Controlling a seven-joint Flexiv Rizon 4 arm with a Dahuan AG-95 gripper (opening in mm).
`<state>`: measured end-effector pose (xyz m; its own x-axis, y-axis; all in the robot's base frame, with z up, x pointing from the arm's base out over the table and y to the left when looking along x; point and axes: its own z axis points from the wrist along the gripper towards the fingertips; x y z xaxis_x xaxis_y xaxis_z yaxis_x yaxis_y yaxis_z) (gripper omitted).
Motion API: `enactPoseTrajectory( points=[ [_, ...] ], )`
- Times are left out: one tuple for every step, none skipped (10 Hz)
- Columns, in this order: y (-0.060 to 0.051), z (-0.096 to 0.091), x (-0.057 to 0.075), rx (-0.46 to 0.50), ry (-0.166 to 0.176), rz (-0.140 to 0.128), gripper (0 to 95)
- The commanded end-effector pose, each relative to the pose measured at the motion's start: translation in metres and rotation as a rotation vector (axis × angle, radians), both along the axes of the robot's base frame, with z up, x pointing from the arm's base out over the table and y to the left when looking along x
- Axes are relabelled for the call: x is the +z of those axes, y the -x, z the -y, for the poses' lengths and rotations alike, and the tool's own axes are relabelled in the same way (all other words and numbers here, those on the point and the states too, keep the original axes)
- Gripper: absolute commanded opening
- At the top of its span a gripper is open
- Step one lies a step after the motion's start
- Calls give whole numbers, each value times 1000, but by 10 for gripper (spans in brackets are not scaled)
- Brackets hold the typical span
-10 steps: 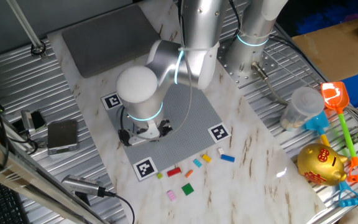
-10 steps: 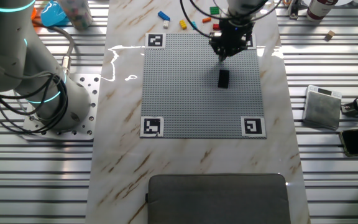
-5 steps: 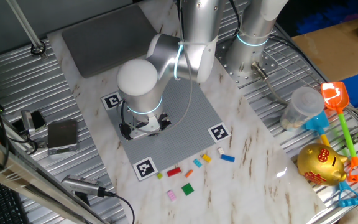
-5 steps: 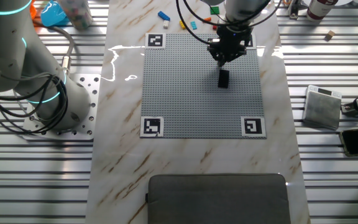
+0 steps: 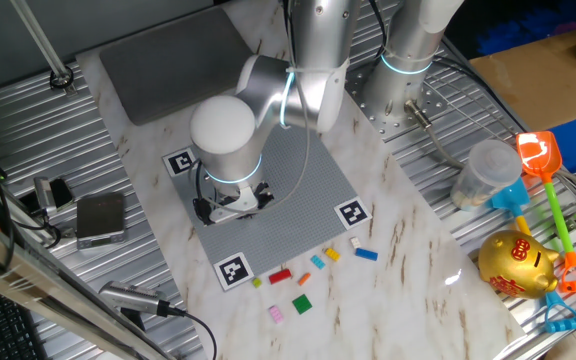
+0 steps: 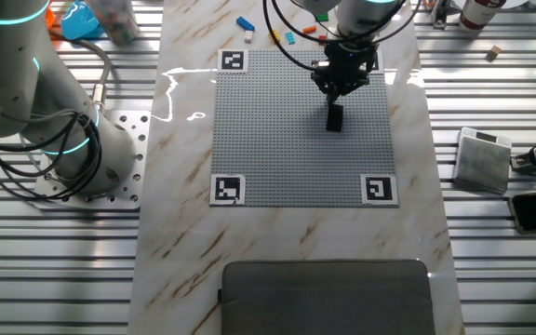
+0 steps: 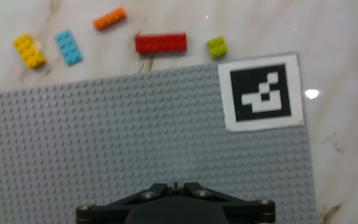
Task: Build with small Lego blocks
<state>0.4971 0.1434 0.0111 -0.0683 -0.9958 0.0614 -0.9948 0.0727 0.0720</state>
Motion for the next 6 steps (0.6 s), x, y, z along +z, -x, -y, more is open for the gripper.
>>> enactPoseTrajectory(
  points=[
    [0,0,1,-4,0,0,0],
    [1,-1,2,-6,0,1,0],
    [1,-1,2,-8,2,2,0],
    [1,-1,2,-23,5,1,0],
    [1,-1,2,-29,-7,-4,0],
    [1,-1,2,-52,-6,-3,0]
  ],
)
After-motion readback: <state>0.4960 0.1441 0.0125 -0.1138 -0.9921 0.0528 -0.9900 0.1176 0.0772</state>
